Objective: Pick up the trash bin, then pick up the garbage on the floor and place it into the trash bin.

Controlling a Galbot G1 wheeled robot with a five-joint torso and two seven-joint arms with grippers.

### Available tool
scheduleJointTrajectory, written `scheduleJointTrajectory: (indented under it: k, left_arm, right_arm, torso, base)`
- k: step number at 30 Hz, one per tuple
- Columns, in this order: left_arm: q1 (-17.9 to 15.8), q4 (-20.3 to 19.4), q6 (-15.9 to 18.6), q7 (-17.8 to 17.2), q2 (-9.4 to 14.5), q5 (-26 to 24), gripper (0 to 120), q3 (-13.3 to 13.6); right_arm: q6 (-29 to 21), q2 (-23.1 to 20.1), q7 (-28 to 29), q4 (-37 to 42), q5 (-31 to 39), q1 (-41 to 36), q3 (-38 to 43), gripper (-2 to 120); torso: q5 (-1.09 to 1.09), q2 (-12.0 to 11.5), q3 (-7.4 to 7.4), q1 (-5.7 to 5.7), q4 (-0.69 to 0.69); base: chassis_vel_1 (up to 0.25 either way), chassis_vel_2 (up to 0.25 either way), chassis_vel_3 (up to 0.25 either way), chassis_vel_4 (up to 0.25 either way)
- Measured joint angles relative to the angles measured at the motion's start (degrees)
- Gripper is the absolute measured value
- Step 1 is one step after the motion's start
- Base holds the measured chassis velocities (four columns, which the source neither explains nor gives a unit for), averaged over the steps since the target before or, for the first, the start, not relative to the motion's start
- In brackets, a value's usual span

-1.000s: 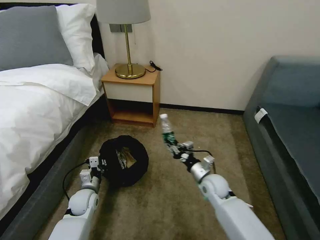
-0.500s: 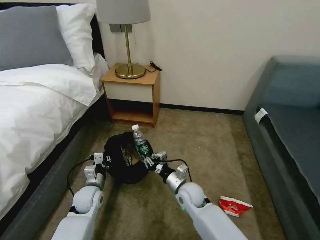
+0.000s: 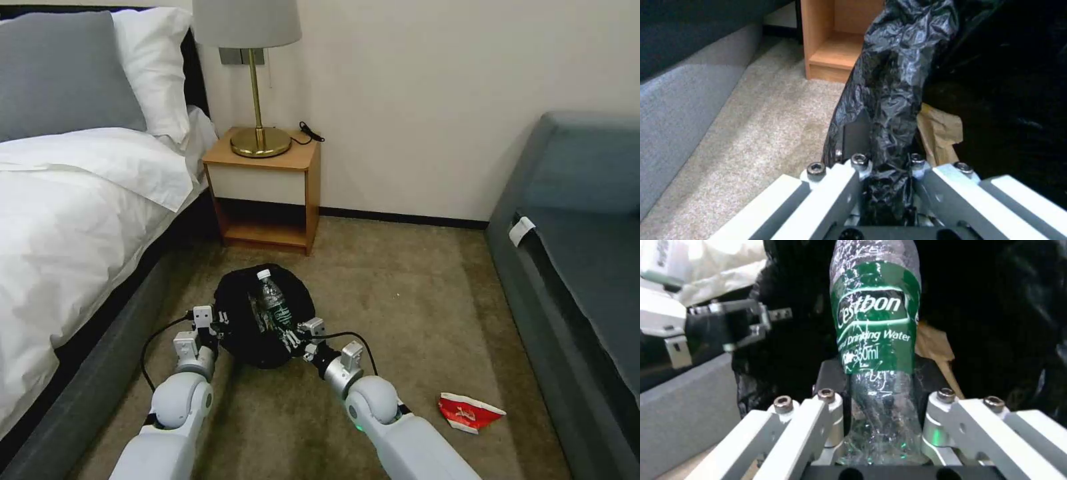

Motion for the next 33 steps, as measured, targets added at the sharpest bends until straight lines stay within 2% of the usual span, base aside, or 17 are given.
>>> scheduleJointTrajectory:
  k: [2,4,6,8,10,13,14,16,17,19,22,27,33]
  left_arm:
    - [0.06,-0.01,0.0,-0.01,0.08,-0.09,0,-0.04]
    - [0.14,0.0,0.01,-0.02,0.26,-0.3,0,-0.14]
    - [0.14,0.08,0.01,-0.02,0.29,-0.35,0,-0.2]
    - [0.14,0.44,-0.03,-0.01,0.33,-0.46,0,-0.23]
    - [0.12,0.53,-0.04,0.0,0.33,-0.49,0,-0.23]
    - [-0.36,1.01,-0.1,0.05,0.29,-0.58,0,-0.22]
    - [-0.36,1.01,-0.1,0.05,0.29,-0.58,0,-0.22]
    - [-0.63,1.22,-0.14,0.06,0.27,-0.75,0,-0.16]
    - [-0.63,1.22,-0.14,0.06,0.27,-0.75,0,-0.16]
    - [-0.65,1.37,-0.22,0.07,0.21,-0.83,0,-0.04]
    - [-0.65,1.63,-0.32,0.1,0.2,-0.88,0,-0.02]
    - [-0.87,2.33,-0.6,0.17,0.46,-0.96,0,-0.15]
    - [-1.0,3.06,-1.01,0.35,0.74,-1.01,0,-0.29]
  right_arm:
    - [0.0,0.08,0.06,-0.15,-0.2,0.02,-0.07,27]
    - [0.07,0.16,0.13,-0.44,-0.75,0.02,-0.2,38]
    - [0.12,0.16,0.14,-0.52,-0.95,0.01,-0.23,42]
    - [0.18,0.13,0.14,-0.63,-1.22,-0.02,-0.26,53]
    - [0.19,0.1,0.14,-0.63,-1.23,-0.03,-0.25,56]
    - [0.2,-0.1,0.15,-0.63,-1.34,-0.05,-0.06,72]
    - [0.2,-0.1,0.15,-0.63,-1.34,-0.05,-0.06,72]
    - [0.2,-0.14,0.17,-0.64,-1.57,-0.11,0.09,82]
    - [0.2,-0.14,0.17,-0.64,-1.57,-0.11,0.09,82]
    - [0.24,-0.12,0.2,-0.68,-1.89,-0.21,0.18,93]
    - [0.26,-0.33,0.3,-0.31,-2.02,-0.38,0.6,99]
    - [0.04,-2.5,0.58,1.74,-1.91,-0.88,1.44,100]
    - [-1.81,-8.89,0.92,5.45,-1.64,-2.76,4.12,100]
  torso:
    - [0.0,0.0,0.0,0.0,0.0]
    - [0.0,0.0,0.0,0.0,0.0]
    - [0.0,0.0,0.0,0.0,0.0]
    - [0.0,0.0,0.0,0.0,0.0]
    - [0.0,0.0,0.0,0.0,0.0]
    - [0.0,0.0,0.0,0.0,0.0]
    - [0.0,0.0,0.0,0.0,0.0]
    - [0.0,0.0,0.0,0.0,0.0]
    - [0.0,0.0,0.0,0.0,0.0]
    - [0.0,0.0,0.0,0.0,0.0]
    - [0.01,0.0,0.0,0.0,0.0]
    - [0.01,0.0,0.0,0.0,0.0]
    - [0.02,0.0,0.0,0.0,0.0]
  base:
    - [0.0,0.0,0.0,0.0]
    - [0.0,0.0,0.0,0.0]
    - [0.0,0.0,0.0,0.0]
    - [0.0,0.0,0.0,0.0]
    - [0.0,0.0,0.0,0.0]
    - [0.0,0.0,0.0,0.0]
    - [0.0,0.0,0.0,0.0]
    - [0.0,0.0,0.0,0.0]
    - [0.0,0.0,0.0,0.0]
    - [0.0,0.0,0.0,0.0]
    - [0.0,0.0,0.0,0.0]
    - [0.0,0.0,0.0,0.0]
    - [0.0,0.0,0.0,0.0]
